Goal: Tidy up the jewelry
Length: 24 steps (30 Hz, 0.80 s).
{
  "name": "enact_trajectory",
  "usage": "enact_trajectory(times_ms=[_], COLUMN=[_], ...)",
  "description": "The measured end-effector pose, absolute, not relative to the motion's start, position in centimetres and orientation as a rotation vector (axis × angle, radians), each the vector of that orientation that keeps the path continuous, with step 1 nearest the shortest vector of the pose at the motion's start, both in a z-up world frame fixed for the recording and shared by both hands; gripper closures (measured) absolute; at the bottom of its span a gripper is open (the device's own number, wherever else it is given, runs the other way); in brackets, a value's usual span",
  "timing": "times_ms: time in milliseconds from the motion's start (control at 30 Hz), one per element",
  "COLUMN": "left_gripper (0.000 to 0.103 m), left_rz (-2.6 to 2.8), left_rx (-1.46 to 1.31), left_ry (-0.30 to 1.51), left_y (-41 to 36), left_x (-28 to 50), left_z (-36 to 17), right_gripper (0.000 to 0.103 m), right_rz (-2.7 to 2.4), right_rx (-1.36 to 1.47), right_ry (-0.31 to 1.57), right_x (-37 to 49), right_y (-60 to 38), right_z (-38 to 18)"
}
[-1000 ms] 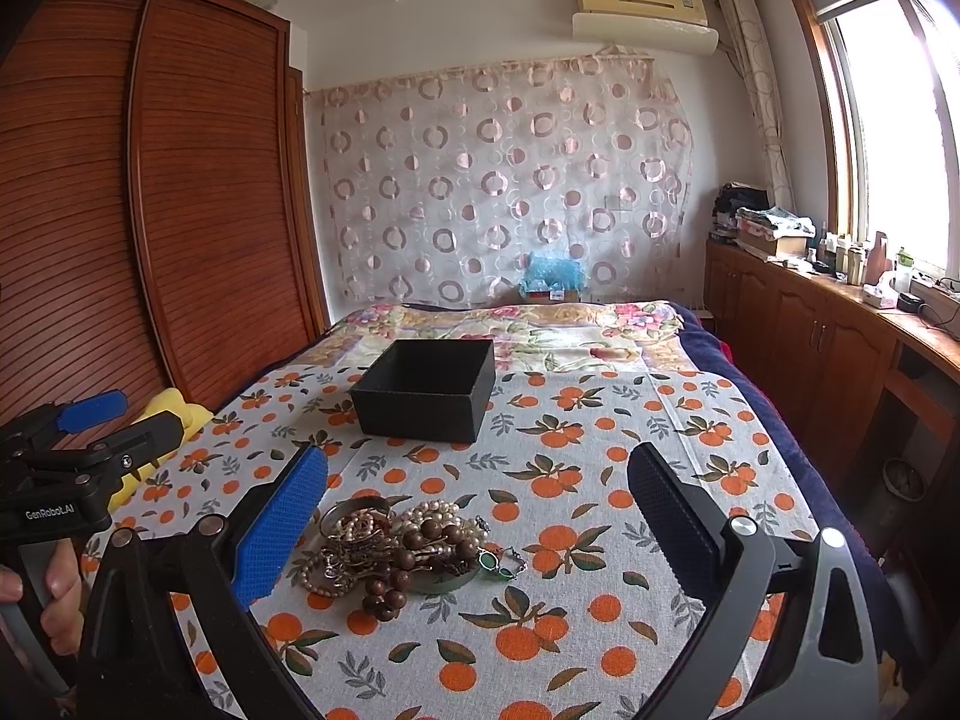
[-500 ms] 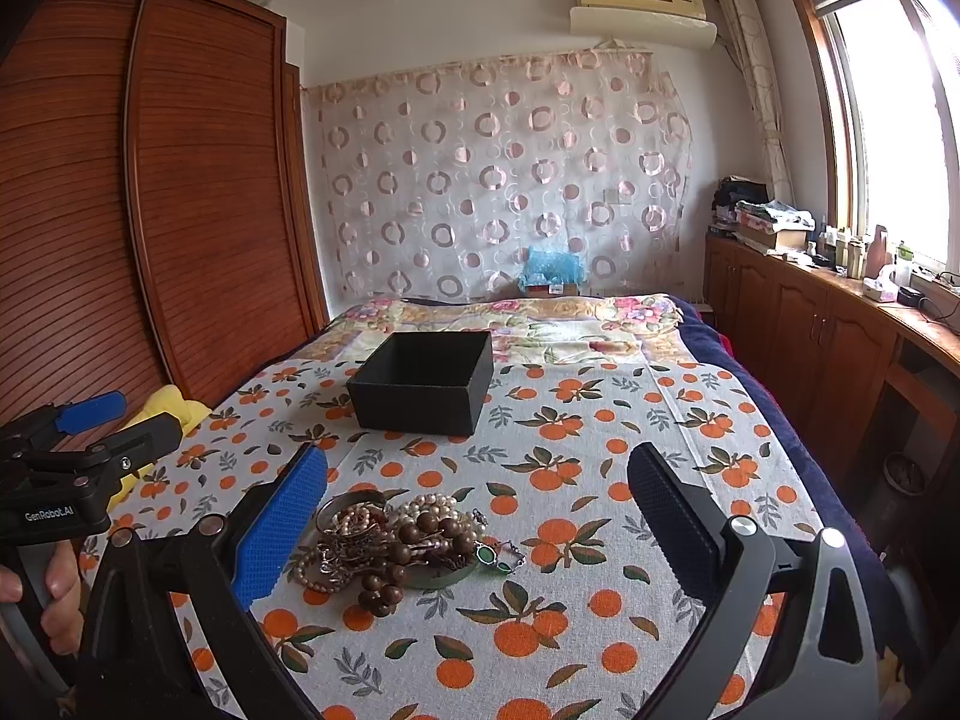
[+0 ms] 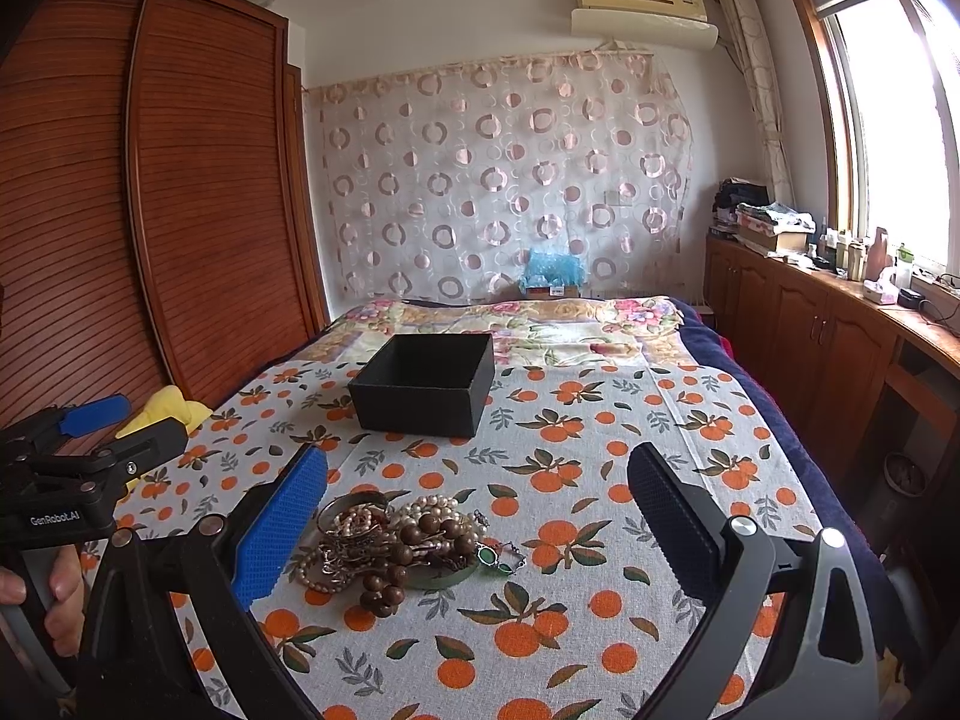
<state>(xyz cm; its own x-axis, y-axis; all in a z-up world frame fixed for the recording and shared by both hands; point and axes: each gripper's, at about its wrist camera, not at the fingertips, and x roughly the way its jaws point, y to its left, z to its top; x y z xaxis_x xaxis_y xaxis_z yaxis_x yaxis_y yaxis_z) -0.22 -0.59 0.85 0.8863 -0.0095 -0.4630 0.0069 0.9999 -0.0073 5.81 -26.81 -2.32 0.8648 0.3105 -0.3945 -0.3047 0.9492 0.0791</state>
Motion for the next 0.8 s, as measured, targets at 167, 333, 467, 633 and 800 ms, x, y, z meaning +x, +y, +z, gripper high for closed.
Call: enact_trajectory(times_ms=[167, 333, 467, 633, 800], left_gripper=[0.007, 0.007, 0.007, 0.007, 0.007], left_rz=[-0.012, -0.017, -0.026, -0.053, -0.075], left_rx=[-0.006, -0.009, -0.012, -0.011, 0.017], left_ry=[0.489, 0.51, 0.537, 0.59, 0.645], left_y=[-0.9, -0.8, -0.5, -0.1, -0.3], left_x=[-0.3, 0.1, 0.7, 2.0, 3.4], left_z=[-0.3, -1.4, -1.9, -3.0, -4.2], right_gripper=[0.002, 0.002, 0.002, 0.002, 0.003], right_rz=[0.32, 0.32, 0.319, 0.325, 0.326], right_rx=[0.014, 0.016, 0.015, 0.001, -0.029], right_ry=[0.42, 0.428, 0.437, 0.451, 0.488], right_x=[6.0, 6.1, 6.5, 7.1, 8.0], right_y=[-26.7, -26.8, -26.9, -27.2, -27.1], right_z=[-2.4, -2.7, -3.1, -4.1, -5.5])
